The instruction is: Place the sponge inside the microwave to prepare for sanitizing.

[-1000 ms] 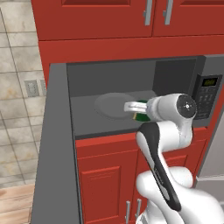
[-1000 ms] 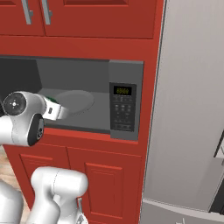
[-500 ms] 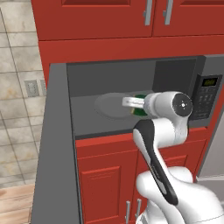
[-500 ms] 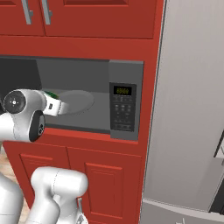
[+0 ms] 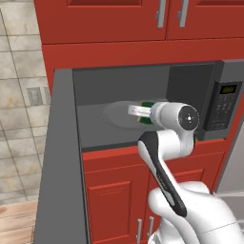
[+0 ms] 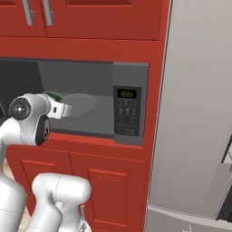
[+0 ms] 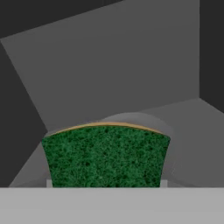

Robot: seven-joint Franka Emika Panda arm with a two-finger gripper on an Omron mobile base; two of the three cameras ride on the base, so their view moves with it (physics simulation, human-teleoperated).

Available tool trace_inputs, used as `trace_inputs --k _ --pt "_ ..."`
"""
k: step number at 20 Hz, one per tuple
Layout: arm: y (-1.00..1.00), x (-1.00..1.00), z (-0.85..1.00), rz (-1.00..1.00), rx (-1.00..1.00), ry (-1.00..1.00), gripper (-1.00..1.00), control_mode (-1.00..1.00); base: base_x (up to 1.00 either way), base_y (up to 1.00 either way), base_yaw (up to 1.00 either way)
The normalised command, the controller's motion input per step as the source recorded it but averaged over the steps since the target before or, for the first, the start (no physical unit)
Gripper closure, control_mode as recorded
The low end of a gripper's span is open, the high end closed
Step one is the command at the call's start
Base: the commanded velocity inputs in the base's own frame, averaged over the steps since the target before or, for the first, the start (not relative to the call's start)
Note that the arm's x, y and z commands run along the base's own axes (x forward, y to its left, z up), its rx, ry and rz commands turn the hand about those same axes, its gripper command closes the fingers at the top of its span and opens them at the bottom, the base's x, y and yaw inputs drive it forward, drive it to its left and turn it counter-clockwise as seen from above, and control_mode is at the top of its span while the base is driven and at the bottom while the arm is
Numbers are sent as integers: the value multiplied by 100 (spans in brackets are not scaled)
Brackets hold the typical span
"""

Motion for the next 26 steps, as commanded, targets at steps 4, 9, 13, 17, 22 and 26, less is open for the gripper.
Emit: trace_inputs --k 4,9,13,17,22,26 --pt "14 34 0 0 0 10 100 -100 0 0 0" --pt "12 29 -7 0 -1 18 100 -100 0 0 0" --pt "5 28 -22 0 -1 19 100 -100 0 0 0" --pt "2 27 -33 0 0 10 100 -100 0 0 0" --pt "1 29 -30 0 0 1 100 -100 0 0 0" --pt "1 27 -29 0 0 0 100 -100 0 0 0"
